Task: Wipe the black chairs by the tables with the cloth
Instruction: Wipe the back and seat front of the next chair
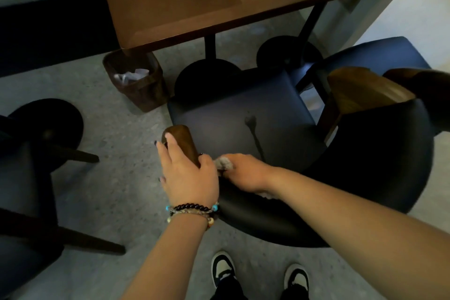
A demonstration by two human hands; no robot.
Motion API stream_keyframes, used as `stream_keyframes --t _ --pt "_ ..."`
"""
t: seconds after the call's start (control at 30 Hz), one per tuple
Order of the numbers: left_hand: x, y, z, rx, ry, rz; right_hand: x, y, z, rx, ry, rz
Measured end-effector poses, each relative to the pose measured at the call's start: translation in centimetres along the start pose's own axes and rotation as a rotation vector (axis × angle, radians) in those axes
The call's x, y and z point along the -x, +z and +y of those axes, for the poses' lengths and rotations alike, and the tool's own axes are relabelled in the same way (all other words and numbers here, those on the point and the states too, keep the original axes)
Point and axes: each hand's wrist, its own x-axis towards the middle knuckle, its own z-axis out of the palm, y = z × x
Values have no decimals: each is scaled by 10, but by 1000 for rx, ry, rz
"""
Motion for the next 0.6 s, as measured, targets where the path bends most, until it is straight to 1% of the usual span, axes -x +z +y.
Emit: stream_keyframes --t 0.07,0.1,0.17,0.23,0.3,0.37,0.43,0.5,0.57,0.6 --pt "3 -1 3 -113 158 27 -2 -4 8 69 17 -48" --pt "5 -2 4 -157 241 14 1 -9 16 105 41 -71" --pt "10 -3 8 -229 349 -81 12 -24 36 239 103 -143" --pt "16 -4 12 -341 372 -179 24 -41 54 406 169 -214" --pt "24 -2 17 -503 414 -240 36 -60 67 535 223 -268" --pt "36 3 20 -679 533 -331 44 -80 78 679 243 -300" --pt "47 9 20 -796 632 -405 47 -97 87 857 246 -321" --pt "51 14 20 -825 639 -369 47 -119 98 977 308 -279" --pt "49 17 20 -838 594 -317 50 -145 106 1101 389 -168" --pt "48 18 20 -843 576 -307 50 -158 111 1190 390 -104"
